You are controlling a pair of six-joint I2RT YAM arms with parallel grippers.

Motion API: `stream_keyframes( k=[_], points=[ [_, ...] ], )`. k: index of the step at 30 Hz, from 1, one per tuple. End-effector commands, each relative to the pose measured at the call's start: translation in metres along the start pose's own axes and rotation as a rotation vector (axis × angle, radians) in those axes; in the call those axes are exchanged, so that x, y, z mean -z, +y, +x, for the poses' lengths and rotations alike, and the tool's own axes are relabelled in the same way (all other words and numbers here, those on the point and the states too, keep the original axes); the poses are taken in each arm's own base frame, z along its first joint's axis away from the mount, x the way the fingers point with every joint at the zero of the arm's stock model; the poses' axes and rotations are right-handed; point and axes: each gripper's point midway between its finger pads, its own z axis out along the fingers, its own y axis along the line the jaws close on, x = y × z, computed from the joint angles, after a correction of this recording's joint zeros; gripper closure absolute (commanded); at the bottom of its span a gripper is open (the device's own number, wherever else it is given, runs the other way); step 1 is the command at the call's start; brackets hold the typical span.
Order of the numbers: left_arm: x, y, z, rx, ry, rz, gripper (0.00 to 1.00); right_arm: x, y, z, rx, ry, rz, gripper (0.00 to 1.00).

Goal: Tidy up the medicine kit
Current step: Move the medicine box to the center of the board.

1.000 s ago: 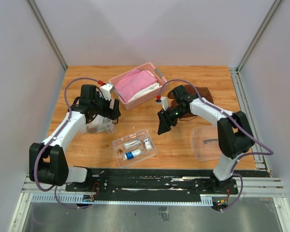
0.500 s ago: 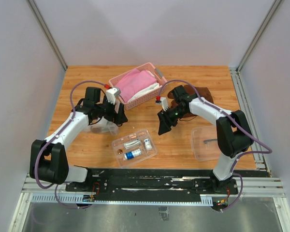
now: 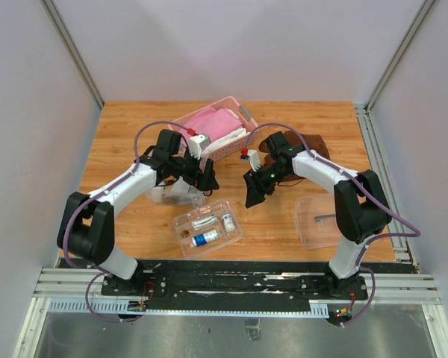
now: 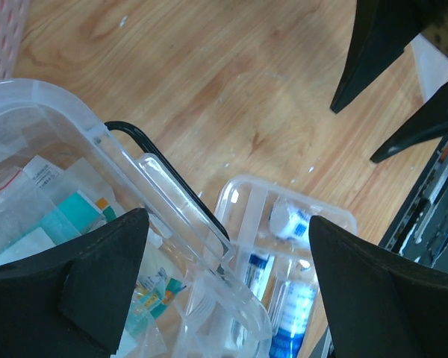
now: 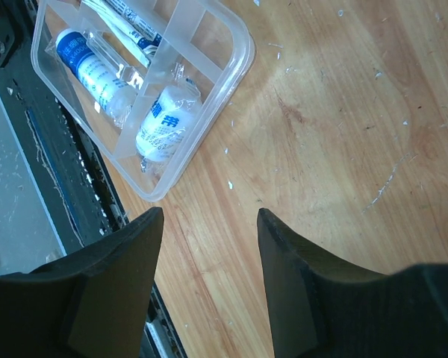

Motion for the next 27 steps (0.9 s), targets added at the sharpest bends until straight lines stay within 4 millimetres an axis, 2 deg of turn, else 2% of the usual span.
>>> stream_keyframes(
  k=[1,8,14,19,27],
  points=[
    [-0.018,-0.02,-0.029,-0.018,-0.071,0.082,0.08,-0.004,0.005,0.001,0.017,-0.015,0.003,0.46],
    [-0.031,-0.025,-0.054,-0.025,-0.159,0.122,0.08,-0.015,0.009,0.002,-0.038,-0.097,-0.013,0.48],
    [-0.031,-0.038,-0.056,-0.062,-0.176,0.198,0.08,-0.029,0.016,0.005,-0.047,-0.106,0.002,0.49],
    [-0.012,-0.044,-0.059,-0.171,-0.21,0.179,0.05,-0.041,0.02,0.01,-0.047,-0.077,0.026,0.49],
    [0.018,-0.037,-0.063,-0.315,-0.235,0.032,0.02,-0.059,0.022,0.023,-0.055,-0.01,0.076,0.51]
  ],
)
